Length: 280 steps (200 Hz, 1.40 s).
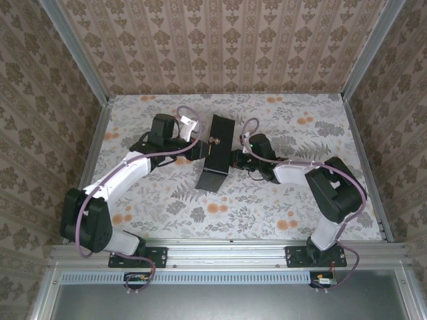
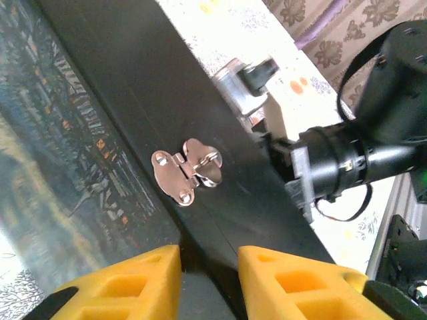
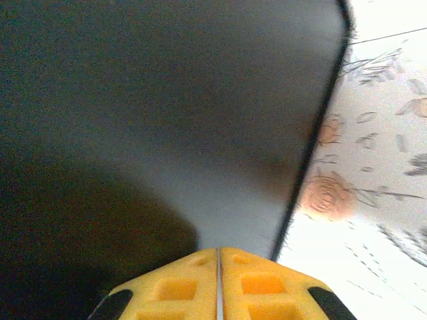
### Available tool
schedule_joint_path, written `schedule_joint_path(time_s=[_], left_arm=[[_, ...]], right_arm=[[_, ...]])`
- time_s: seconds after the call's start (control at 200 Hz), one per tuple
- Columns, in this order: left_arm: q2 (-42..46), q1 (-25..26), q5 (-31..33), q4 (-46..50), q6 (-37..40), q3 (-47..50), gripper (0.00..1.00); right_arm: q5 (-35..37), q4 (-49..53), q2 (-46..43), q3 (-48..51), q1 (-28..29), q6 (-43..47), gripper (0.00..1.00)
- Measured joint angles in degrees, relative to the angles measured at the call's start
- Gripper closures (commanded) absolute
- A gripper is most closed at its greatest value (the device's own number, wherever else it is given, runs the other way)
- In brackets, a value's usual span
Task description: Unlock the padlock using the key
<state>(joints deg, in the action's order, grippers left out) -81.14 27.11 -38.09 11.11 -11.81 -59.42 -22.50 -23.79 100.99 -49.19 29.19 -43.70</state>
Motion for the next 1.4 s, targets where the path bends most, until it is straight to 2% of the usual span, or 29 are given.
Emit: schedule_joint_path(time_s=[0.175,0.52,0.76,0.98,1.045,1.09,1.12,1.14,1.155,1.165,1.17,1.175,1.185,1.2,1.205,1.21,1.22,1.4], left_arm=[[0.48,0.11,2.29,3.28,1.75,-1.22,0.65],[-2.91,0.26,3.10,3.45,3.06,-3.85,0.65],[-7.74,1.03,2.75,3.06,3.02,-5.07,0.65],[-9.22,1.68,3.10,2.67,3.02,-5.46,0.65],[-9.20,1.66,4.26,3.10,3.02,-5.62,0.60],[-9.11,1.42,5.66,3.78,3.02,-5.84,0.59],[-8.90,1.07,7.15,4.17,2.99,-5.99,0.57],[-8.74,0.68,8.07,4.42,3.06,-6.08,0.56],[-8.50,0.33,8.79,4.74,3.02,-6.14,0.53],[-8.39,0.13,9.16,4.87,3.04,-6.16,0.51],[-8.31,-0.11,9.60,5.01,3.13,-6.21,0.50],[-8.26,-0.22,9.79,5.05,3.19,-6.23,0.49],[-8.07,-0.55,10.32,5.25,3.10,-6.25,0.46],[-7.78,-1.05,11.26,5.44,3.19,-6.29,0.29],[-7.72,-1.18,11.50,5.42,3.37,-6.32,0.16],[-7.58,-1.46,11.98,5.46,3.28,-6.32,0.08],[-7.45,-1.70,12.48,5.55,3.02,-6.32,0.02],[-4.35,-9.49,25.40,2.99,2.84,-3.85,0.00]], right_arm=[[-0.26,3.43,6.64,-5.86,1.95,0.02,0.86],[2.60,15.08,6.10,-9.33,0.28,5.66,0.78],[-2.12,7.56,4.37,-2.82,-3.34,3.69,0.77],[-6.01,-1.20,4.61,-2.12,-3.15,-1.77,0.76],[-6.29,-1.81,4.57,-2.12,-3.17,-1.99,0.76],[-6.27,-1.68,4.35,-2.03,-3.28,-1.90,0.69],[-6.27,-1.22,4.02,-1.90,-3.45,-1.51,0.60],[-6.03,-0.70,3.54,-1.73,-3.58,-1.46,0.47],[-5.99,-0.20,3.21,-1.68,-3.67,-0.92,0.35],[-5.99,0.20,2.93,-1.60,-3.76,-0.55,0.22],[-5.90,0.37,2.78,-1.55,-3.85,-0.59,0.12],[-5.64,0.76,2.45,-1.49,-3.98,-0.46,0.06],[-5.44,1.14,2.16,-1.44,-4.04,-0.04,0.01],[-5.35,1.81,1.55,-1.33,-4.28,0.39,0.00],[-5.07,2.29,1.18,-1.27,-4.44,0.81,0.00],[-4.90,2.54,1.01,-1.25,-4.52,1.01,0.00],[-4.59,3.17,0.48,-1.20,-4.68,1.46,0.00],[4.26,12.46,-13.25,-0.04,-11.37,11.52,0.00]])
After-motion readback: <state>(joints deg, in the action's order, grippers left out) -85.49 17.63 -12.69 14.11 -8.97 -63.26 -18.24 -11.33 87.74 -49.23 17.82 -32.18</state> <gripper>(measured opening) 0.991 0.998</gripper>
